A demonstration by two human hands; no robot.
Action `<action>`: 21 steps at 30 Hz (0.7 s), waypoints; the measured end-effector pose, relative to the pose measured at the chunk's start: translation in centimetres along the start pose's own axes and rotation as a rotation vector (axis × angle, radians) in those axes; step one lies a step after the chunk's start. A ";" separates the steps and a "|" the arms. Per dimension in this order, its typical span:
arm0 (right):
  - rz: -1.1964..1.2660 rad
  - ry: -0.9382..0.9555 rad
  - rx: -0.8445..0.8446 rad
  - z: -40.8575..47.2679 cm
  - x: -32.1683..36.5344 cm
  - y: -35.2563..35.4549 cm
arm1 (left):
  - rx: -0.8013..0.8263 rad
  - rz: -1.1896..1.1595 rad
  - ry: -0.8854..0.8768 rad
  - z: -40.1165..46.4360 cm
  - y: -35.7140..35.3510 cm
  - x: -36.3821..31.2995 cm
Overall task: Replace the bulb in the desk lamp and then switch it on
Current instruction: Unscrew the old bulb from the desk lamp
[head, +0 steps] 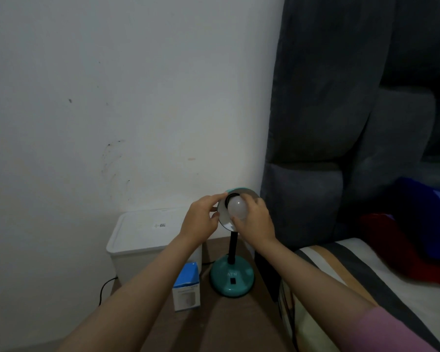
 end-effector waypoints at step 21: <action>0.033 -0.075 0.024 0.4 0.3 0.5 | -0.001 0.018 -0.009 -0.1 -0.2 0.1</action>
Point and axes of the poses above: each hand's wrist, its own z-axis towards the middle knuckle, its own y-axis out of the back of the hand, x = y × z, the point moved 5 cm from there along z, towards the middle knuckle, and after that the axes turned 14 degrees about -z, right-handed, at the moved point
